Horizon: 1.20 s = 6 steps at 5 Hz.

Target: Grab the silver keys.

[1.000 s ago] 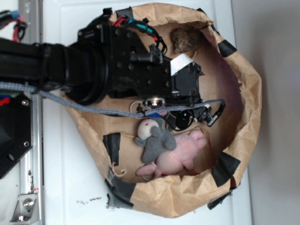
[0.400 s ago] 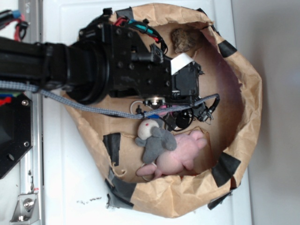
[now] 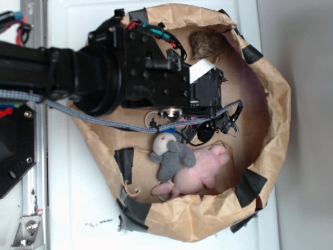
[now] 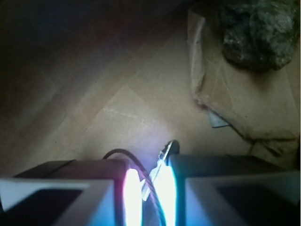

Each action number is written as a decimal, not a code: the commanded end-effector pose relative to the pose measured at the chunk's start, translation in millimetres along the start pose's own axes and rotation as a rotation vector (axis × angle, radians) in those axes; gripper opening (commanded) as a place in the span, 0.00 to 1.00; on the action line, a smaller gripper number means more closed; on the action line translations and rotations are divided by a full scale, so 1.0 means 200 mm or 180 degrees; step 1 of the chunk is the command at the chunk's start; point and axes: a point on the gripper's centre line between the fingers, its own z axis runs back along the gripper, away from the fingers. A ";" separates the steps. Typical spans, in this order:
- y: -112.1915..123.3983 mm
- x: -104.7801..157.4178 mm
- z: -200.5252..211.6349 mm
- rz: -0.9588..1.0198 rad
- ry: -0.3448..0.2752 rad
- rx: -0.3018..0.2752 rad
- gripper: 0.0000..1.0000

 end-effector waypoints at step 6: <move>0.23 0.09 0.81 -0.0331 0.0547 0.0189 0.00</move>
